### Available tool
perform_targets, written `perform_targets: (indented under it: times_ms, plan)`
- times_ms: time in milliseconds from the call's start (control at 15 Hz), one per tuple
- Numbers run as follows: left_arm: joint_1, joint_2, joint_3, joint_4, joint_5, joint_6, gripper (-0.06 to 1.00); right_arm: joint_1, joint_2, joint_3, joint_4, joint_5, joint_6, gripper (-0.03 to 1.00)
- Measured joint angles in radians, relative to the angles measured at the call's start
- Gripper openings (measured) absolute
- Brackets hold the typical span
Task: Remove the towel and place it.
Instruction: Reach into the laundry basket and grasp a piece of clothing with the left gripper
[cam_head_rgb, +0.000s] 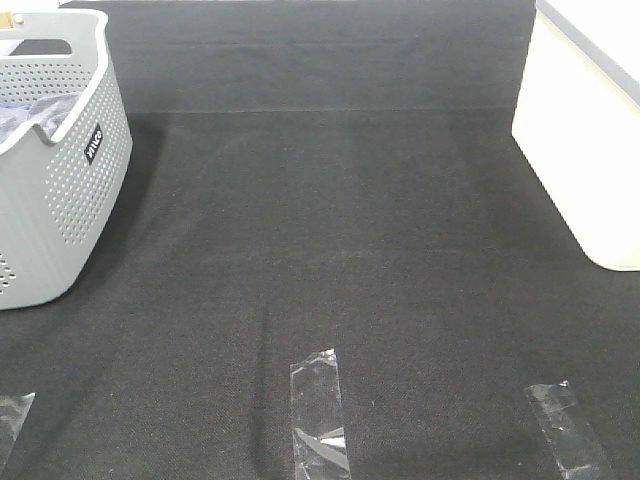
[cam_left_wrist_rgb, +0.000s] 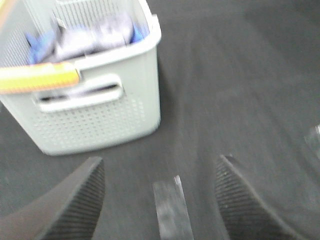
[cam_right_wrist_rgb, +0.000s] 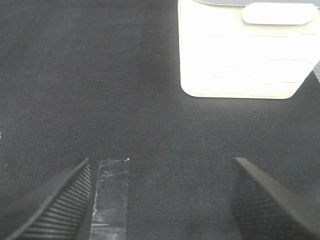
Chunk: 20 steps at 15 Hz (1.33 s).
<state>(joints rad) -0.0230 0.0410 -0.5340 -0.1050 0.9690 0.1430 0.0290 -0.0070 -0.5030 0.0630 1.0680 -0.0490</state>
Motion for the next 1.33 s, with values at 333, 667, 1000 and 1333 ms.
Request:
perform_targets:
  times_ms: [333,667,1000,1333]
  plan:
    - [0.0,0.269,-0.015,0.064,-0.271,-0.07,0.62,0.0,0.0,0.0,0.0,0.0,0.0,0.71]
    - [0.0,0.765,-0.247,0.105,-0.391,-0.077,0.62,0.0,0.0,0.0,0.0,0.0,0.0,0.71]
    - [0.0,1.256,-0.664,0.128,-0.307,-0.098,0.62,0.0,0.0,0.0,0.0,0.0,0.0,0.71]
    - [0.0,1.649,-1.05,0.318,-0.083,-0.223,0.62,0.0,0.0,0.0,0.0,0.0,0.0,0.71]
